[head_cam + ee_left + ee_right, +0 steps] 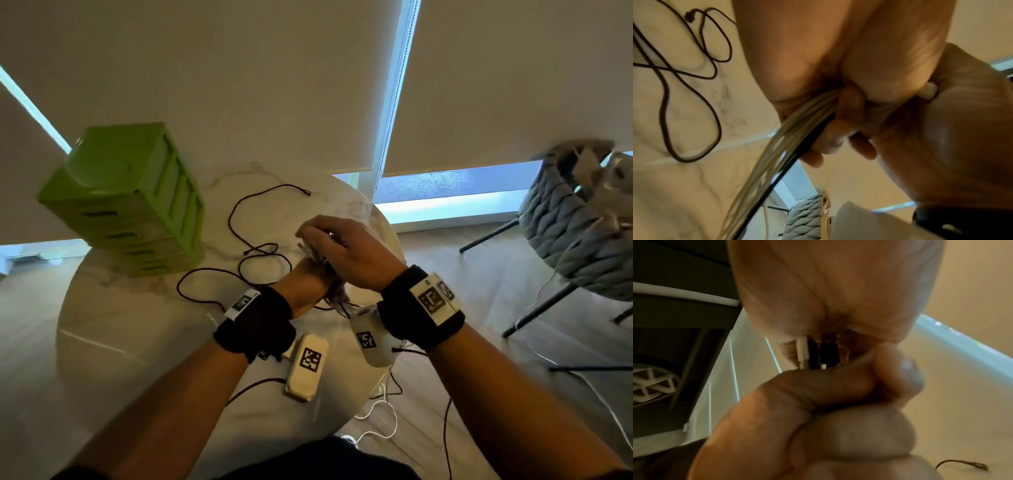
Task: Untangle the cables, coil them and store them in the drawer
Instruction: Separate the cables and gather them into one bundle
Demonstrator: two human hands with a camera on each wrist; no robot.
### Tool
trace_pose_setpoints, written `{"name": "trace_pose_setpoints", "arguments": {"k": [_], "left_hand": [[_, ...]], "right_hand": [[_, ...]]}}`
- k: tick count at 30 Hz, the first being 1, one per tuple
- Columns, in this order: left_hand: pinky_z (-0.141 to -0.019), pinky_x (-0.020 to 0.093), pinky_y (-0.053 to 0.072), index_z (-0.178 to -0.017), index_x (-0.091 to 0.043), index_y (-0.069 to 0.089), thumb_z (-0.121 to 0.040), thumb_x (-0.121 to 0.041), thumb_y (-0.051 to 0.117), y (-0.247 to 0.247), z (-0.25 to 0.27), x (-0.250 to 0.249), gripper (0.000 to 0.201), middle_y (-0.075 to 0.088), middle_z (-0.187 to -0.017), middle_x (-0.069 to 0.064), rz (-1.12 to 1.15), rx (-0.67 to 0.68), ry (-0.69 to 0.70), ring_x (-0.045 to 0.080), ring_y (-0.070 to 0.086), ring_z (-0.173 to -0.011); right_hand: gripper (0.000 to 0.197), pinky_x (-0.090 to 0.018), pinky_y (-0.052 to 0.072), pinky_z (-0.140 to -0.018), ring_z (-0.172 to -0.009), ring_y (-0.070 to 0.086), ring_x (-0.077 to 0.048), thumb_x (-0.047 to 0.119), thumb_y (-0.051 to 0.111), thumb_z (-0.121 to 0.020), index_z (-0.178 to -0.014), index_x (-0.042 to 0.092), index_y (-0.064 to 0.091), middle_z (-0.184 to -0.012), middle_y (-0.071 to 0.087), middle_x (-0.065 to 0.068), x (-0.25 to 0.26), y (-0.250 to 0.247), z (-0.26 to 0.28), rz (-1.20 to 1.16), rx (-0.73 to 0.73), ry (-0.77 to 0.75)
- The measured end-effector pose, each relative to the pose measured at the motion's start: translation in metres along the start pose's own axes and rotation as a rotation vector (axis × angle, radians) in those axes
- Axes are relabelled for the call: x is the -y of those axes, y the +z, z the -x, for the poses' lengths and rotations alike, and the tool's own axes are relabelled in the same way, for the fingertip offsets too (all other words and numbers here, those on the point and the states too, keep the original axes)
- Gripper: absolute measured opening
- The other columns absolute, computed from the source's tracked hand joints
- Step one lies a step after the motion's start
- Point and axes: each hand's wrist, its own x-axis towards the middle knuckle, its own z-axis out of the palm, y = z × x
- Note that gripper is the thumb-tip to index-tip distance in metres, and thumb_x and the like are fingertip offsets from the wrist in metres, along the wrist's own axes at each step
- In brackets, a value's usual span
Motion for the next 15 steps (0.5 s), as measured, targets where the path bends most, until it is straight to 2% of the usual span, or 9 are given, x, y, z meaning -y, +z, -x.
{"name": "trace_pose_setpoints", "arguments": {"k": [1, 4, 5, 6, 8, 10, 12, 13, 15], "left_hand": [[-0.055, 0.035, 0.046, -0.079, -0.006, 0.05, -0.098, 0.002, 0.038, -0.004, 0.002, 0.001, 0.024, 0.053, -0.059, 0.009, 0.007, -0.005, -0.003, 0.017, 0.053, -0.051], [-0.059, 0.021, 0.053, -0.083, -0.023, 0.046, -0.099, 0.007, 0.035, -0.014, 0.009, -0.003, 0.036, 0.053, -0.08, -0.001, 0.039, -0.053, -0.02, 0.006, 0.057, -0.066], [-0.058, 0.017, 0.052, -0.083, -0.024, 0.044, -0.1, 0.005, 0.034, -0.015, 0.01, -0.005, 0.036, 0.052, -0.08, -0.002, 0.06, -0.088, -0.011, 0.002, 0.057, -0.064], [-0.052, 0.014, 0.049, -0.081, -0.022, 0.043, -0.102, 0.001, 0.032, -0.015, 0.009, -0.008, 0.032, 0.049, -0.077, 0.0, 0.103, -0.14, -0.007, -0.002, 0.055, -0.055], [-0.04, 0.019, 0.041, -0.08, -0.016, 0.04, -0.105, -0.011, 0.027, -0.016, 0.011, -0.018, 0.028, 0.04, -0.068, 0.006, 0.135, -0.187, 0.019, 0.004, 0.047, -0.039], [-0.043, 0.024, 0.037, -0.084, -0.015, 0.041, -0.105, -0.016, 0.027, -0.021, 0.014, -0.026, 0.025, 0.037, -0.063, 0.008, 0.138, -0.153, 0.035, 0.015, 0.04, -0.043], [-0.048, 0.029, 0.036, -0.084, -0.014, 0.042, -0.103, -0.011, 0.03, -0.03, 0.015, -0.032, 0.023, 0.036, -0.061, 0.008, 0.14, -0.135, 0.05, 0.02, 0.036, -0.049], [-0.051, 0.031, 0.036, -0.083, -0.014, 0.042, -0.102, -0.008, 0.03, -0.033, 0.015, -0.033, 0.023, 0.036, -0.061, 0.009, 0.137, -0.138, 0.042, 0.021, 0.036, -0.052], [-0.052, 0.032, 0.036, -0.083, -0.012, 0.043, -0.101, -0.002, 0.03, -0.037, 0.017, -0.035, 0.025, 0.037, -0.061, 0.009, 0.127, -0.113, 0.042, 0.022, 0.036, -0.054]], "right_hand": [[0.024, -0.034, 0.05, -0.091, -0.097, 0.061, -0.011, 0.029, 0.045, -0.099, -0.109, 0.024, 0.066, -0.107, 0.068, 0.005, 0.003, 0.004, -0.002, 0.027, 0.025, -0.024], [0.025, -0.036, 0.049, -0.089, -0.096, 0.06, -0.015, 0.035, 0.047, -0.098, -0.113, 0.026, 0.065, -0.106, 0.066, 0.0, 0.012, 0.011, -0.009, 0.095, 0.094, -0.117], [0.024, -0.037, 0.049, -0.087, -0.092, 0.06, -0.016, 0.037, 0.049, -0.097, -0.109, 0.024, 0.066, -0.102, 0.064, -0.001, 0.016, 0.013, -0.012, 0.124, 0.106, -0.138], [0.023, -0.038, 0.05, -0.084, -0.088, 0.059, -0.017, 0.037, 0.052, -0.095, -0.105, 0.022, 0.066, -0.098, 0.063, -0.002, 0.019, 0.014, -0.016, 0.154, 0.106, -0.153], [0.022, -0.039, 0.051, -0.08, -0.084, 0.058, -0.018, 0.038, 0.056, -0.093, -0.101, 0.019, 0.064, -0.095, 0.062, -0.002, 0.026, 0.015, -0.024, 0.188, 0.066, -0.173], [0.026, -0.034, 0.051, -0.084, -0.091, 0.059, -0.018, 0.037, 0.059, -0.092, -0.111, 0.021, 0.063, -0.104, 0.064, -0.003, 0.032, 0.016, -0.029, 0.177, 0.022, -0.193], [0.034, -0.029, 0.048, -0.088, -0.1, 0.059, -0.016, 0.034, 0.061, -0.091, -0.123, 0.023, 0.062, -0.114, 0.065, -0.003, 0.039, 0.015, -0.034, 0.171, 0.006, -0.189], [0.033, -0.029, 0.048, -0.088, -0.1, 0.06, -0.016, 0.032, 0.062, -0.09, -0.122, 0.022, 0.064, -0.113, 0.066, -0.003, 0.042, 0.016, -0.035, 0.179, -0.007, -0.189], [0.023, -0.032, 0.05, -0.085, -0.092, 0.061, -0.016, 0.028, 0.062, -0.09, -0.108, 0.017, 0.07, -0.105, 0.068, -0.002, 0.047, 0.018, -0.038, 0.209, -0.062, -0.201]]}}
